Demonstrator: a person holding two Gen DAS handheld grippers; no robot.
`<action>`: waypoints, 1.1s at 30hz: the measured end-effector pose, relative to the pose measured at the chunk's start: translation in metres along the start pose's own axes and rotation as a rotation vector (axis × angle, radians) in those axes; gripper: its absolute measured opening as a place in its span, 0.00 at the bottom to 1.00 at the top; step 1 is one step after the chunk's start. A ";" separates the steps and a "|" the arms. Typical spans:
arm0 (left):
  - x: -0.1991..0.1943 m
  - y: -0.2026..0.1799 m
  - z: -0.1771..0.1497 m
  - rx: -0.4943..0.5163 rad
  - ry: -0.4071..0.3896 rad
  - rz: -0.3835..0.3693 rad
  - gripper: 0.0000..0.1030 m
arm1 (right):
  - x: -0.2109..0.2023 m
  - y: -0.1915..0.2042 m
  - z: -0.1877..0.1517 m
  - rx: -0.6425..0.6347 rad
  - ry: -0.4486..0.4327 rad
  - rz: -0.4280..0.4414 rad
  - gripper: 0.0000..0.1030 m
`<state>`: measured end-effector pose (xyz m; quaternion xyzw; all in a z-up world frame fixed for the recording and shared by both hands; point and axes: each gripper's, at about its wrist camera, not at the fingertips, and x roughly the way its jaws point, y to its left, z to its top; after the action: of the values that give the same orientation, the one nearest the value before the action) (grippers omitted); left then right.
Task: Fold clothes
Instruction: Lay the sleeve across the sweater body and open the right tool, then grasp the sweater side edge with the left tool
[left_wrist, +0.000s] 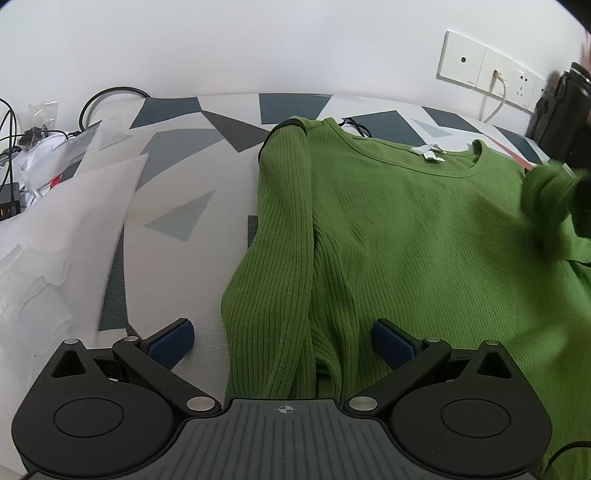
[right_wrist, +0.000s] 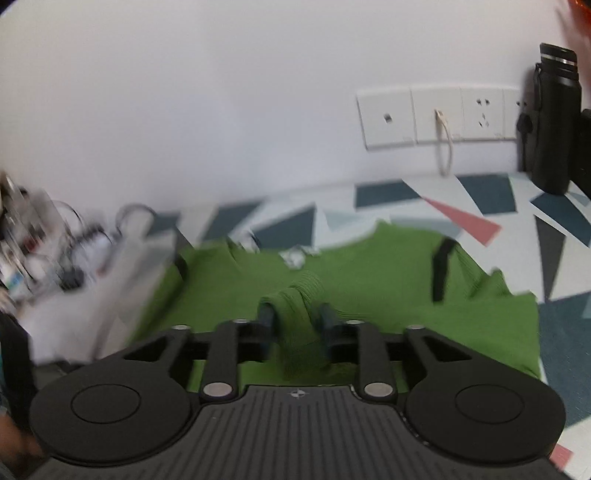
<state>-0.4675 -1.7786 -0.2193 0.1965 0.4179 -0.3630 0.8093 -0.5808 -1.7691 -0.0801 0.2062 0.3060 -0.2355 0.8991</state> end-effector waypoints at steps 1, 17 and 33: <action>0.000 0.000 0.000 0.000 -0.001 0.000 0.99 | 0.001 -0.003 -0.003 0.000 0.007 -0.022 0.53; 0.000 -0.001 -0.001 0.001 -0.007 0.003 0.99 | -0.008 -0.087 -0.046 0.082 0.108 -0.353 0.68; -0.001 -0.002 -0.004 0.000 -0.034 0.007 0.99 | 0.008 -0.100 -0.066 0.048 0.165 -0.474 0.97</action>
<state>-0.4712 -1.7768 -0.2202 0.1917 0.4032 -0.3633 0.8177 -0.6603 -1.8181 -0.1555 0.1685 0.4123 -0.4293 0.7857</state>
